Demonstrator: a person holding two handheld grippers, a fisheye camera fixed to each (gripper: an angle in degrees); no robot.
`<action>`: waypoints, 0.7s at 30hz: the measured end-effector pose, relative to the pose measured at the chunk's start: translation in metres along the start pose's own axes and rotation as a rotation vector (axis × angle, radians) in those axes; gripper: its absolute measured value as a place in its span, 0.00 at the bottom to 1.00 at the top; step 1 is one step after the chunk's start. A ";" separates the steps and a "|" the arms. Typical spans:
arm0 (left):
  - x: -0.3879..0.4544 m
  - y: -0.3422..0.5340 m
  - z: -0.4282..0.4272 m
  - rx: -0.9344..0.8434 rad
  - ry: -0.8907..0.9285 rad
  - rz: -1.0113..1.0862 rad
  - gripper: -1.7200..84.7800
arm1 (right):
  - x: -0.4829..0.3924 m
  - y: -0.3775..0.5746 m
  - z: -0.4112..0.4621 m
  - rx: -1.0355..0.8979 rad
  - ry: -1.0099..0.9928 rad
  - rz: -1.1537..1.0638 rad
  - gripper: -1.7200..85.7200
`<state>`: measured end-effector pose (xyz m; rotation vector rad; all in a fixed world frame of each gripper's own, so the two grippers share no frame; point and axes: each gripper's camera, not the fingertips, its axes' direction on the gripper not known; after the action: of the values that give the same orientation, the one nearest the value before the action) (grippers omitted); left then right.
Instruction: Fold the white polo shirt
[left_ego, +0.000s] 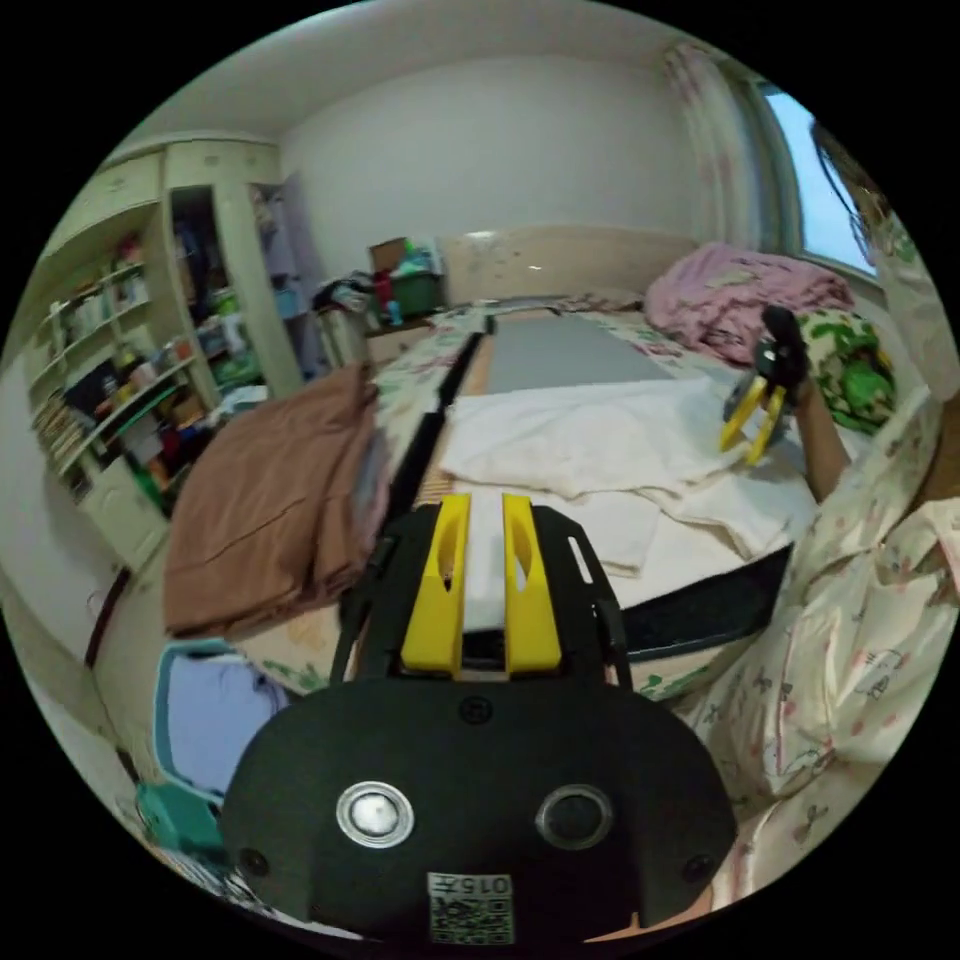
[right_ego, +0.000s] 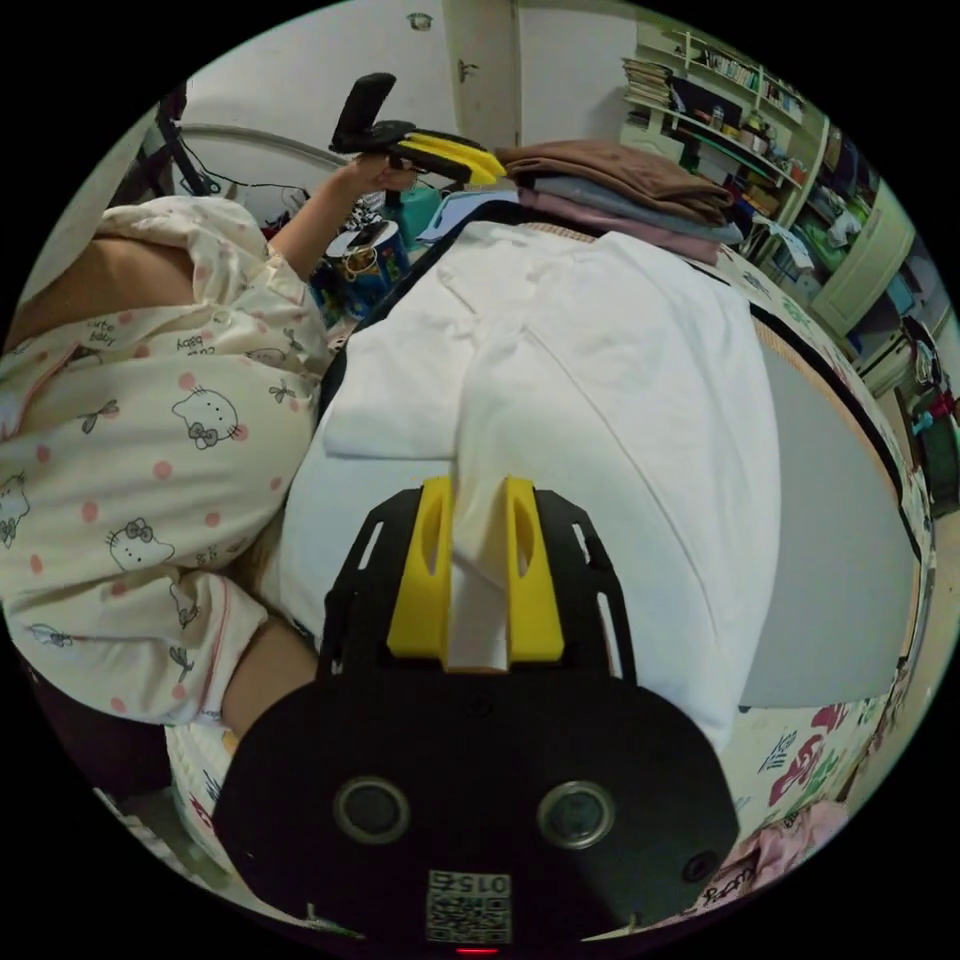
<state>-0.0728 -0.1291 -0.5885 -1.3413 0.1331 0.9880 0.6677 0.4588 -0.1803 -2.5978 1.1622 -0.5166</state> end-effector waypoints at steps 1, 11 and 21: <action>-0.010 -0.016 0.024 -0.037 0.103 0.012 0.12 | 0.001 -0.001 0.000 -0.002 0.004 0.006 0.09; -0.056 -0.081 0.110 -0.233 0.230 0.154 0.08 | -0.002 -0.007 -0.022 0.074 0.034 0.023 0.06; -0.170 -0.156 0.064 0.050 0.325 0.179 0.03 | 0.026 0.024 -0.088 0.478 0.286 0.306 0.05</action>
<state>-0.1017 -0.1483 -0.3517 -1.4539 0.5288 0.9016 0.6313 0.4163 -0.1034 -1.9460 1.2989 -0.9793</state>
